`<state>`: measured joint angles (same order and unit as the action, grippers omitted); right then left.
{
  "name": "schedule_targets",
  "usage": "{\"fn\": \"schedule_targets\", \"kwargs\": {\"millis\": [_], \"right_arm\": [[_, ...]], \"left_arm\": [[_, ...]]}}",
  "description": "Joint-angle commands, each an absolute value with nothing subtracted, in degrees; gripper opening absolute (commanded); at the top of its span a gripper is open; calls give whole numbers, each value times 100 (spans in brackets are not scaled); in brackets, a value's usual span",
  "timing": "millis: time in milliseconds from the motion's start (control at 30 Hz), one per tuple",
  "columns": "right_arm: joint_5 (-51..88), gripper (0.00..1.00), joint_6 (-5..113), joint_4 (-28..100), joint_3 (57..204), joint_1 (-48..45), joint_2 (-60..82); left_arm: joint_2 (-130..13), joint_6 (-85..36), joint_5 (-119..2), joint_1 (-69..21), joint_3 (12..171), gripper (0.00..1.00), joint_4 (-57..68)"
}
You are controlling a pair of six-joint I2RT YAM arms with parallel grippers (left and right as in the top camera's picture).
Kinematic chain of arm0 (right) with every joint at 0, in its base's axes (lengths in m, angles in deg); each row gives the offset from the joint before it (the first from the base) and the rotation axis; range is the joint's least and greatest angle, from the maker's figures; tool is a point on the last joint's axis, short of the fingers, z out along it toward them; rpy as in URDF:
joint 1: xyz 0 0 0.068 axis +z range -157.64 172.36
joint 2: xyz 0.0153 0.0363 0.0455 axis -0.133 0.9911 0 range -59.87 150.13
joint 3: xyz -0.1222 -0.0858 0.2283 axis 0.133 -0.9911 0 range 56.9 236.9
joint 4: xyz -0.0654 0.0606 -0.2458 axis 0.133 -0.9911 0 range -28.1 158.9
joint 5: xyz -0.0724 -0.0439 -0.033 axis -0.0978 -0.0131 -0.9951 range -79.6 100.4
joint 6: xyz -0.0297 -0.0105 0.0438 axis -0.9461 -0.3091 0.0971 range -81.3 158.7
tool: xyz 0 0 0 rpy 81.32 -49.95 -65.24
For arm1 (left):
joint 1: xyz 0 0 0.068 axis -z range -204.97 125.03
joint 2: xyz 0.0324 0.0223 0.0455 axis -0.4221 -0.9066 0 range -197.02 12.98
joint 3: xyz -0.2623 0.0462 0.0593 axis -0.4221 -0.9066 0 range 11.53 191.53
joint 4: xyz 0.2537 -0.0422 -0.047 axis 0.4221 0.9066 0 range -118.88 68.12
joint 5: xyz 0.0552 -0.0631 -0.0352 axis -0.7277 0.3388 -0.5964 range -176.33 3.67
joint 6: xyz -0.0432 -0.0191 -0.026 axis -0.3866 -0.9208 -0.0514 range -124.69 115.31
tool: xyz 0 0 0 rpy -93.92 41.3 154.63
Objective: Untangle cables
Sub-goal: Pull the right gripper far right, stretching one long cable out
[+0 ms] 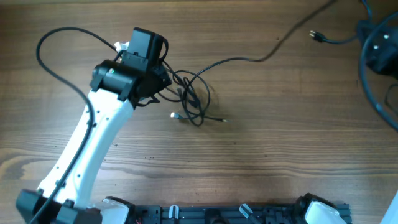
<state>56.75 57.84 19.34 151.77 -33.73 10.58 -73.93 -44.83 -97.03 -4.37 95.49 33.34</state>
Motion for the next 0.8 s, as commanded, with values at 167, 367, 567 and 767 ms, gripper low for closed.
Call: {"fn": "schedule_targets", "kwargs": {"millis": [167, 367, 567, 767], "right_arm": [[4621, 4, 6013, 1433, 15247, -4044, 1699], [4125, 4, 5908, 1123, 15247, -4444, 2160], [3972, 4, 5449, 618, 15247, -4503, 2615], [4619, 4, 4328, 23, 15244, -4341, 3008]], "left_arm": [[-8069, -4103, -11156, -959, 9584, 4, 3445], [-8342, -4105, -11152, -1953, 9584, 4, 3334], [-8342, -3434, -11091, -2572, 9586, 4, 2829], [-8340, -2682, -9342, -3125, 9586, 4, 2317]]}}
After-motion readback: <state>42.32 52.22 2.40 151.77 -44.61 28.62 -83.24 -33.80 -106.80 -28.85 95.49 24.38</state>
